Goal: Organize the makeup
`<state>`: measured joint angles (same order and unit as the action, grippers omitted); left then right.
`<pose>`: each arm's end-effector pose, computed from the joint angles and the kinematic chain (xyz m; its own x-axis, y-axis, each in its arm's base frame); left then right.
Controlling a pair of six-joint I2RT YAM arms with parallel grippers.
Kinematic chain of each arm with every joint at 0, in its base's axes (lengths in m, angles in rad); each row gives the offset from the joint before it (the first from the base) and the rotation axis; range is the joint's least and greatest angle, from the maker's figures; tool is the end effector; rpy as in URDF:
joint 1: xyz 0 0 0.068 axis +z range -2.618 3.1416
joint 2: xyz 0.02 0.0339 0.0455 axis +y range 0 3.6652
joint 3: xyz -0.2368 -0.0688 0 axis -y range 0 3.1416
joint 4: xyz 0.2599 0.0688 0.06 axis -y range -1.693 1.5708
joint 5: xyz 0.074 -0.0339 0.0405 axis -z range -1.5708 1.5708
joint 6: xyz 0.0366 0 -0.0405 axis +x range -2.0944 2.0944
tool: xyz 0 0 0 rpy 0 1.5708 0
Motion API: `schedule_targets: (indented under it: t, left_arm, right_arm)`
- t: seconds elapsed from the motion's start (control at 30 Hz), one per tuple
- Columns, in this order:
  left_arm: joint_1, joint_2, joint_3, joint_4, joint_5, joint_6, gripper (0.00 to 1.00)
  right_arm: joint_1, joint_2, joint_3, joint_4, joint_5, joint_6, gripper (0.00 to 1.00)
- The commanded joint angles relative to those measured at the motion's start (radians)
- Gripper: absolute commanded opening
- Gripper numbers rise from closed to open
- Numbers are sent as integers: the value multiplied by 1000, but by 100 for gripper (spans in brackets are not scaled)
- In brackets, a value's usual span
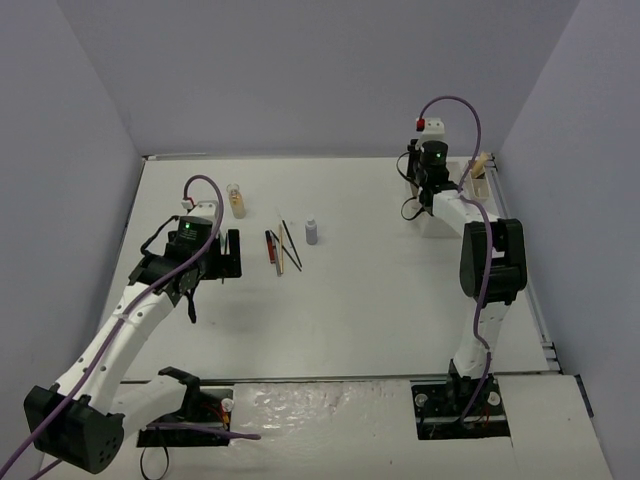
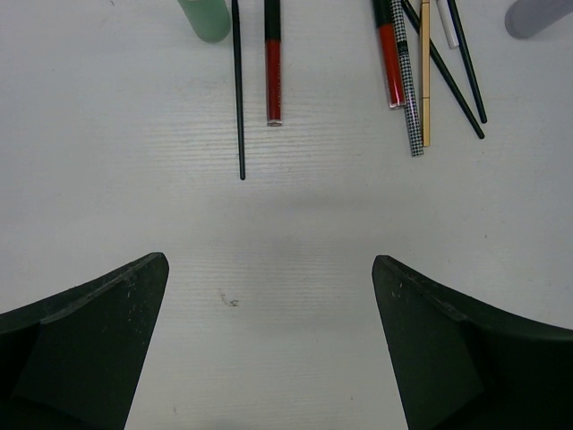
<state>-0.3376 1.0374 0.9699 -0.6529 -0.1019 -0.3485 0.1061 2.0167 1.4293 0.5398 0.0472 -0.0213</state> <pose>0.2333 -0.0779 0.2869 -0.6729 -0.1238 -0.7293 0.0293 0.9806 -0.1936 0.4796 0.0493 0.2278 -0.0461 -0.0263 -0.9986 -0.0599 0.9979 -0.0235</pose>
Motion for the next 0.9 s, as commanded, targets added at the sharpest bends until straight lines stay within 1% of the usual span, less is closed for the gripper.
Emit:
schedule_targets:
  t: [0.0, 0.07, 0.13, 0.27, 0.47, 0.57, 0.67, 0.73, 0.77, 0.87]
  left_arm:
    - [12, -23, 15, 41, 5, 5, 97]
    - [14, -26, 15, 42, 5, 3, 97]
    - [14, -25, 12, 42, 5, 3, 97]
    - [14, -23, 12, 41, 8, 5, 97]
    - [14, -18, 13, 41, 11, 2, 97]
    - [19, -14, 13, 36, 16, 0, 97]
    - [20, -8, 12, 35, 16, -3, 97]
    - [20, 4, 13, 33, 22, -2, 97]
    - [20, 9, 13, 33, 30, -3, 97]
    - [20, 32, 20, 33, 46, -6, 97]
  right_arm:
    - [-10, -22, -17, 154, 29, 16, 5]
    - [-14, -20, -21, 157, 30, 21, 6]
    - [-14, -15, -21, 155, 32, 21, 9]
    - [-16, -6, -18, 149, 31, 21, 21]
    - [-16, -11, -19, 139, 26, 21, 31]
    - [-17, -16, -18, 130, 26, 21, 40]
    - [-20, -29, -16, 119, 23, 21, 43]
    - [-22, -58, 0, 95, 19, 21, 47]
    - [-22, -71, 11, 77, 20, 21, 49]
    - [-22, -134, 43, -4, 7, 21, 61]
